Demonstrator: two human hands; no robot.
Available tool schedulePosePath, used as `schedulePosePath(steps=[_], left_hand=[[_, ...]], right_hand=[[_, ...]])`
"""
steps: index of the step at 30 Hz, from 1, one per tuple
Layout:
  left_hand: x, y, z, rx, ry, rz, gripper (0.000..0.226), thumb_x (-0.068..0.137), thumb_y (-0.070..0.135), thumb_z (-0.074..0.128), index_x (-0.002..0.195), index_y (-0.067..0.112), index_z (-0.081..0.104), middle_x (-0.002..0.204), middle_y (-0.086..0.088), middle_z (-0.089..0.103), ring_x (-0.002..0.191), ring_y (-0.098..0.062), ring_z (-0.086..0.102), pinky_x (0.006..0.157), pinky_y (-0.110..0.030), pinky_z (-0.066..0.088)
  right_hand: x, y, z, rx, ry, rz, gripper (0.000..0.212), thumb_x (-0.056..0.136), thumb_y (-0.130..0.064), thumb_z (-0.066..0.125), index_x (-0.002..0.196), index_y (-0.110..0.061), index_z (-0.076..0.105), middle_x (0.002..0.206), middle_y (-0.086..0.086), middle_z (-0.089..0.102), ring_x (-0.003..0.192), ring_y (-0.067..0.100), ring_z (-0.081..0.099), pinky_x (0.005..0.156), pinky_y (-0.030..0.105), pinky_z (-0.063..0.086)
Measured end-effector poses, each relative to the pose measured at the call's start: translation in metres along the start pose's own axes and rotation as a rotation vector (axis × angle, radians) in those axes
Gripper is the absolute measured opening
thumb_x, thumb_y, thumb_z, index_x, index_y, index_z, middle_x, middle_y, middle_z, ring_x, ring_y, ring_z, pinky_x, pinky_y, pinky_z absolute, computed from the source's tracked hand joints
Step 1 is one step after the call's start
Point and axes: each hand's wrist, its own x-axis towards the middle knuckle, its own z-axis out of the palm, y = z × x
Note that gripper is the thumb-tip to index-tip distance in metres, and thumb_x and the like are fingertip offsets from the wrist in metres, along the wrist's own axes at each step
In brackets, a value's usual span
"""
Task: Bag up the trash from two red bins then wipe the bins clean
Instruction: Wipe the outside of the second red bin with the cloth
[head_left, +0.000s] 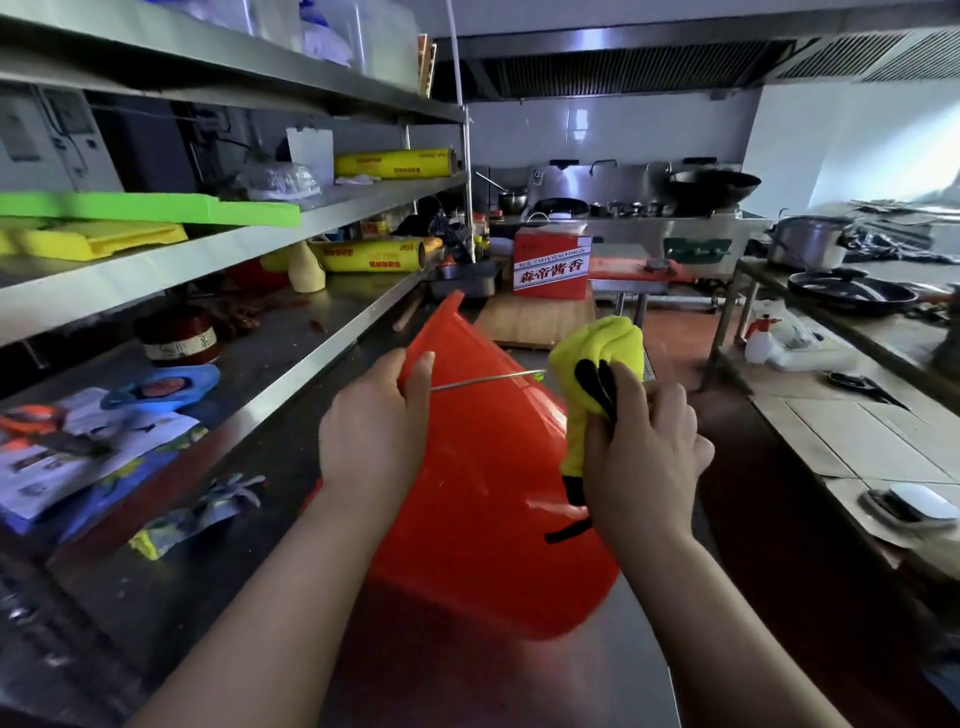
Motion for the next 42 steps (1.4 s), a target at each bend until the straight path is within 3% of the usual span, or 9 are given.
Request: schedulePosePath(steps=[4, 7, 10, 14, 19, 24, 27, 36, 42], left_hand=[[0.001, -0.001, 0.015, -0.097, -0.098, -0.170, 0.045, 0.099, 0.045, 0.033, 0.123, 0.014, 0.055, 0.105, -0.010, 0.066, 0.100, -0.029, 0.059, 0.072, -0.029, 0.035], [-0.007, -0.007, 0.021, -0.096, -0.177, -0.201, 0.047, 0.099, 0.044, 0.031, 0.136, 0.016, 0.043, 0.120, -0.013, 0.061, 0.111, -0.032, 0.055, 0.080, -0.033, 0.038], [-0.011, -0.019, 0.021, 0.019, -0.233, -0.236, 0.055, 0.098, 0.045, 0.036, 0.142, 0.012, 0.034, 0.128, -0.019, 0.054, 0.117, -0.033, 0.051, 0.090, -0.038, 0.040], [-0.009, -0.035, 0.021, 0.130, -0.240, -0.200, 0.054, 0.097, 0.032, 0.045, 0.143, 0.006, 0.032, 0.139, -0.018, 0.039, 0.123, -0.034, 0.038, 0.101, -0.036, 0.031], [-0.018, -0.048, 0.018, 0.196, -0.313, 0.046, 0.056, 0.097, 0.013, 0.041, 0.149, 0.024, 0.023, 0.150, -0.006, 0.022, 0.127, -0.023, 0.019, 0.105, -0.033, 0.027], [0.003, -0.049, 0.015, 0.212, -0.194, 0.067, 0.033, 0.092, 0.035, 0.053, 0.117, 0.016, 0.062, 0.120, -0.006, 0.054, 0.107, -0.027, 0.052, 0.088, -0.037, 0.044], [0.020, -0.041, 0.018, 0.302, -0.240, 0.017, 0.037, 0.090, 0.050, 0.051, 0.099, 0.016, 0.062, 0.101, -0.003, 0.048, 0.092, -0.025, 0.055, 0.075, -0.033, 0.044], [0.033, -0.022, 0.036, 0.200, -0.162, 0.000, 0.029, 0.097, 0.021, 0.043, 0.125, 0.019, 0.050, 0.106, -0.014, 0.052, 0.092, -0.035, 0.055, 0.073, -0.037, 0.041], [0.038, -0.015, 0.047, 0.083, -0.195, -0.187, 0.032, 0.097, 0.021, 0.040, 0.123, 0.011, 0.057, 0.120, -0.011, 0.043, 0.097, -0.032, 0.055, 0.084, -0.036, 0.043]], right_hand=[[0.007, -0.009, -0.002, -0.107, -0.067, -0.012, 0.047, 0.091, -0.020, 0.057, 0.136, -0.020, 0.046, 0.117, 0.014, 0.047, 0.101, 0.034, 0.046, 0.083, 0.048, 0.032], [0.001, -0.005, 0.008, -0.186, -0.229, -0.010, 0.046, 0.097, -0.029, 0.044, 0.142, -0.028, 0.034, 0.125, 0.007, 0.038, 0.112, 0.030, 0.039, 0.088, 0.047, 0.029], [-0.008, -0.001, 0.025, -0.224, -0.312, -0.013, 0.046, 0.094, -0.027, 0.050, 0.138, -0.027, 0.040, 0.122, 0.009, 0.042, 0.107, 0.033, 0.041, 0.088, 0.051, 0.032], [-0.019, -0.002, 0.053, -0.212, -0.148, -0.104, 0.052, 0.065, -0.015, 0.082, 0.113, -0.018, 0.063, 0.095, 0.015, 0.054, 0.078, 0.037, 0.053, 0.066, 0.051, 0.042], [-0.018, -0.001, 0.072, -0.188, -0.026, -0.178, 0.061, 0.059, -0.010, 0.083, 0.114, -0.019, 0.059, 0.097, 0.015, 0.049, 0.083, 0.033, 0.041, 0.066, 0.052, 0.043], [-0.011, -0.001, 0.076, -0.200, -0.045, -0.212, 0.050, 0.060, -0.015, 0.076, 0.108, -0.015, 0.064, 0.094, 0.016, 0.052, 0.078, 0.038, 0.052, 0.064, 0.052, 0.043], [-0.006, -0.001, 0.072, -0.192, -0.052, -0.218, 0.044, 0.062, -0.018, 0.071, 0.105, -0.015, 0.065, 0.092, 0.015, 0.054, 0.076, 0.038, 0.054, 0.063, 0.051, 0.044], [0.012, 0.012, 0.065, -0.158, -0.125, -0.161, 0.044, 0.067, -0.014, 0.077, 0.109, -0.016, 0.063, 0.096, 0.014, 0.054, 0.082, 0.038, 0.054, 0.068, 0.053, 0.043], [0.021, 0.021, 0.060, -0.197, -0.179, -0.132, 0.042, 0.073, -0.017, 0.073, 0.114, -0.018, 0.061, 0.102, 0.013, 0.054, 0.089, 0.038, 0.053, 0.074, 0.053, 0.042]])
